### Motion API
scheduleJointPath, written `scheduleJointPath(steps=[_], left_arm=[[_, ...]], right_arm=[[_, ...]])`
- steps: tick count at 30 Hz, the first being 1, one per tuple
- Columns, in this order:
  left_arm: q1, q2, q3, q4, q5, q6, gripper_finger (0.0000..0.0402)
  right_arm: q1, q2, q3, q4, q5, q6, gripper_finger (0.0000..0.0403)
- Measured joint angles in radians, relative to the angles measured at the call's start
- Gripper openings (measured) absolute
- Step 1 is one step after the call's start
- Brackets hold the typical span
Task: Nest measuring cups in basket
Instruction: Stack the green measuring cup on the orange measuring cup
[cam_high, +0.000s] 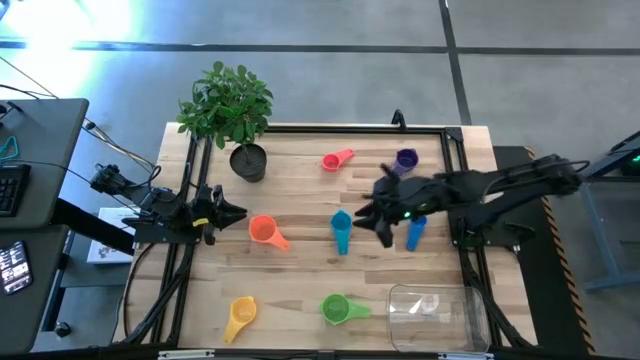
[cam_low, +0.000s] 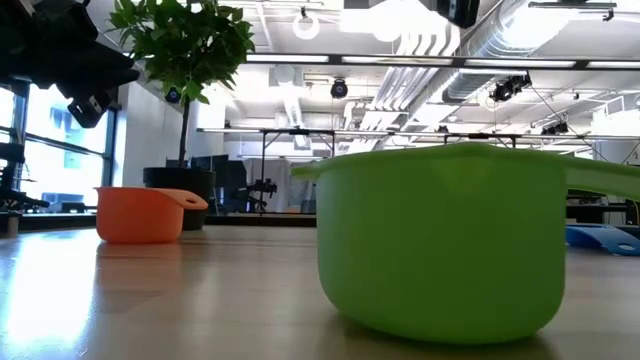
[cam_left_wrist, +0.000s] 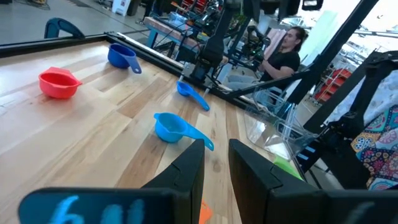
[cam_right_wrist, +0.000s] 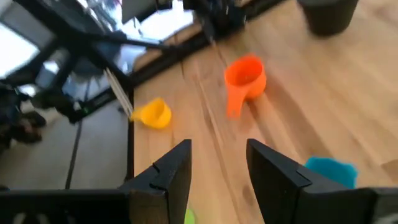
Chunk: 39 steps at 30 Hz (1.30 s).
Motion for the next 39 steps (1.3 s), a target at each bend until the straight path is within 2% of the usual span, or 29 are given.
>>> scheduleJointPath(steps=[13,28,39], left_arm=[[0.000,0.000,0.000,-0.008,0.000,0.005,0.0062],[0.000,0.000,0.000,-0.008,0.000,0.042,0.0062],[0.000,0.000,0.000,-0.008,0.000,0.023,0.0062]], right_arm=[[0.127,0.233,0.006,0.005,-0.030,0.122,0.0144],[0.214,0.377,0.006,0.041,-0.033,0.119,0.0144],[0.231,0.463,0.006,0.155,-0.083,-0.041,0.0144]])
